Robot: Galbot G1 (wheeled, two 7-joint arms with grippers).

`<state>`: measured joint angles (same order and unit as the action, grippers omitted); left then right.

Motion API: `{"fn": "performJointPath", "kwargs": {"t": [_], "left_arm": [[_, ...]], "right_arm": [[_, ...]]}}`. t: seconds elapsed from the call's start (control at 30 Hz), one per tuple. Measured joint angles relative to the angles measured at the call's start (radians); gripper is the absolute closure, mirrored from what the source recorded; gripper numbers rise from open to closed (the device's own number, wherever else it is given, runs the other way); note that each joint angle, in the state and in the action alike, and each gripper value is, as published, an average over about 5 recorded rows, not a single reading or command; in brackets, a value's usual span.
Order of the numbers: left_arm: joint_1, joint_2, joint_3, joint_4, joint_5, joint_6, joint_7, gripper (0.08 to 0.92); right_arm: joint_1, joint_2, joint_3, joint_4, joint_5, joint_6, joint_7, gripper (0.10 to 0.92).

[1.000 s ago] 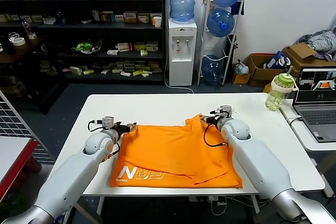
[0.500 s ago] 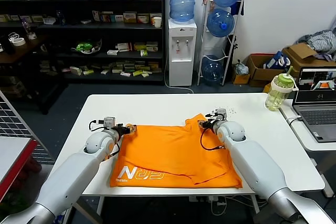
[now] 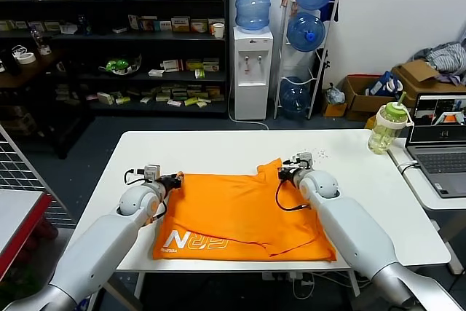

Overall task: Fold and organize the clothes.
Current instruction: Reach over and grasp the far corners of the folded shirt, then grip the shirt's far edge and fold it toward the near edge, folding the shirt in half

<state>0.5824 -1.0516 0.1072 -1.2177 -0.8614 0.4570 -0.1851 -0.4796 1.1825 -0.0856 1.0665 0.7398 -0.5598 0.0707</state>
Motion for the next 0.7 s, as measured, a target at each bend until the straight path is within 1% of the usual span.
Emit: {"fn": "performJointPath", "kwargs": {"t": [0.07, 0.17, 0.43, 0.7], "left_arm": [[0.002, 0.000, -0.003, -0.002, 0.001, -0.006, 0.000, 0.835], [0.008, 0.000, -0.010, -0.009, 0.003, -0.017, 0.002, 0.894], [0.042, 0.020, -0.044, -0.069, -0.003, -0.040, -0.004, 0.905], [0.124, 0.062, -0.093, -0.185, -0.002, -0.050, -0.026, 0.905]], "right_arm": [[-0.005, -0.004, 0.005, 0.008, 0.002, 0.010, -0.001, 0.901], [-0.014, -0.012, 0.013, 0.027, 0.004, 0.029, -0.002, 0.901], [-0.062, -0.058, 0.050, 0.130, 0.039, 0.049, 0.018, 0.901], [-0.160, -0.161, 0.097, 0.304, 0.111, 0.028, 0.054, 0.901]]}}
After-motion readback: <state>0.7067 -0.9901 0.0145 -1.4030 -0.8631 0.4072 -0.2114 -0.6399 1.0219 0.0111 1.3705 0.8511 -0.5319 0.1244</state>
